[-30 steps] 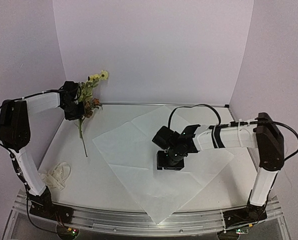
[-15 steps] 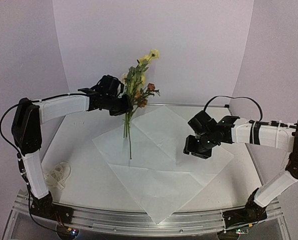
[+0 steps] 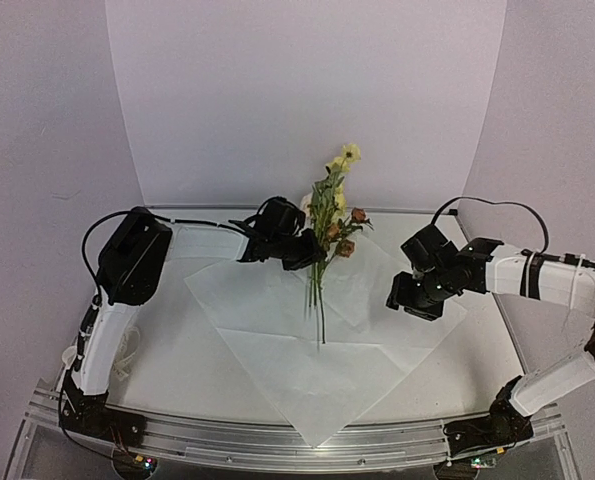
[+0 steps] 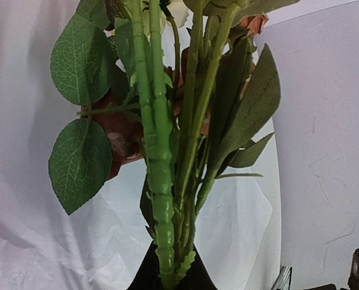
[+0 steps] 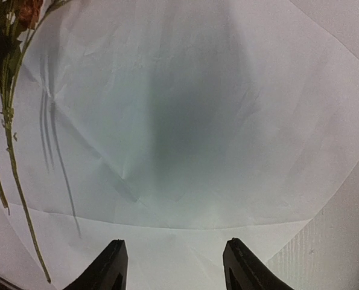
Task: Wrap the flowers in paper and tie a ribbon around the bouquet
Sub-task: Pick up the fake flower from the corner of the board, then pick up the fake flower from the center of the board.
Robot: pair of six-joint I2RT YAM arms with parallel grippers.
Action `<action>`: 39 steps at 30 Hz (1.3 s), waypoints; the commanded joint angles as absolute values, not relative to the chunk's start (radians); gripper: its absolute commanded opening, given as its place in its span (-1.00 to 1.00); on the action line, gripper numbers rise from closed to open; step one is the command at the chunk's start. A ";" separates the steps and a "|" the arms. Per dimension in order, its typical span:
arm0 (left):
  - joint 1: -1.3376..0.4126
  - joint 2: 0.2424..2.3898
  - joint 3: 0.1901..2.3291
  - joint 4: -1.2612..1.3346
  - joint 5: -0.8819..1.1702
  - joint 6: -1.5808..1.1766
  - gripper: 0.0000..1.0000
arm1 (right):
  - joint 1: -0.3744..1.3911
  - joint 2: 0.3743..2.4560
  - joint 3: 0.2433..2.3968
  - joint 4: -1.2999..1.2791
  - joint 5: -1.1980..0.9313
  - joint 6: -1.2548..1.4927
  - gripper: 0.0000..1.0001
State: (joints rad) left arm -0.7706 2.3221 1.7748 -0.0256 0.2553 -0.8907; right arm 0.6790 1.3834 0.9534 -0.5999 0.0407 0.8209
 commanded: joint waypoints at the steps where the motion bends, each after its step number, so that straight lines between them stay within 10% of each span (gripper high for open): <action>1: -0.785 2.350 1.852 0.113 0.286 -0.961 -0.94 | 0.662 1.379 0.956 -0.601 0.047 0.778 0.15; 21: -0.796 2.181 1.632 0.390 0.441 -1.029 -1.00 | 0.660 1.642 1.107 -0.281 -0.402 0.634 0.43; 39: -0.799 2.150 1.579 0.493 0.495 -1.111 -1.00 | 0.660 1.546 1.003 -0.193 -0.259 0.719 0.33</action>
State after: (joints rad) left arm -0.7940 2.2318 1.5781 0.4112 0.4783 -1.1055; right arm 0.6613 1.6607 1.0557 -0.2107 -0.3565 0.7054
